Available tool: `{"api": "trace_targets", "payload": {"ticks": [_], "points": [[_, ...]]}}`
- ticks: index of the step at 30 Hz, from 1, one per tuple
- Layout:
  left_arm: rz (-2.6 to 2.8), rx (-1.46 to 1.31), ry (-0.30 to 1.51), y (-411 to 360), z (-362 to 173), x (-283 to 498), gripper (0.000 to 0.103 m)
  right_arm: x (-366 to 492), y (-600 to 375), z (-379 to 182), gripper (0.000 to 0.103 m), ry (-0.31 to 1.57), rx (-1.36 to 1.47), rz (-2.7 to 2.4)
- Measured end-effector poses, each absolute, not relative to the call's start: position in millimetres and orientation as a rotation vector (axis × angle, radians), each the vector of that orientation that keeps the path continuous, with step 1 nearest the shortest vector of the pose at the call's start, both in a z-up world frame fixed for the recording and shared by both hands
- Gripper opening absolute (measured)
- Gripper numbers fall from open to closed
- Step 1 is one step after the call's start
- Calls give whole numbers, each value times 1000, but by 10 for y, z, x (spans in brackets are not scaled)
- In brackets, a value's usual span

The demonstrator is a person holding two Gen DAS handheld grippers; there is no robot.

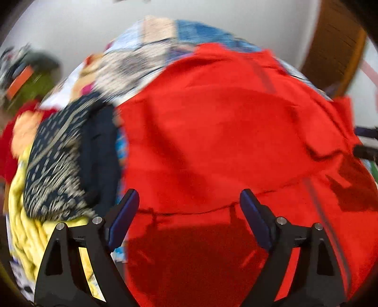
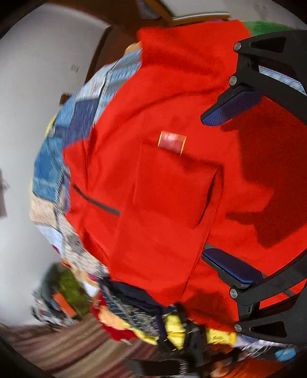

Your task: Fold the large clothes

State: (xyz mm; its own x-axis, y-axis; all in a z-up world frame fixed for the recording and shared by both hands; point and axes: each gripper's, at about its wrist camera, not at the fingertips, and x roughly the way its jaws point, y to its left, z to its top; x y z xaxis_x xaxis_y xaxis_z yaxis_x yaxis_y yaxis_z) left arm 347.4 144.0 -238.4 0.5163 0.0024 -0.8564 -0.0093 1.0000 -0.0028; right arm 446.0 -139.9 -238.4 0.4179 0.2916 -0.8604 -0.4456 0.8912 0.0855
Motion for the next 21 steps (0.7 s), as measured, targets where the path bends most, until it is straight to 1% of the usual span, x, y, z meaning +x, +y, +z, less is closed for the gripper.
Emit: {"api": "trace_targets", "payload": {"ticks": [5,9,13,17,21], "points": [[140,-46,1062,1820,-2689,3568,87,4667,-964,-2765,103,1100,-291,428],[170,-80,1120,1873,-3017,3620,87,4778,-908,-2987,103,1141,-348,345],[179,-119,1098,1872,-3147,3554,90,4881,-1234,-2981,102,1127,-327,251],[174,-172,1095,1937,-3194,3494,91,4946,-1641,-2949,102,1123,-299,134],[186,-155,1096,1906,-3198,3471,91,4920,-2044,-2930,102,1115,-325,21]]}}
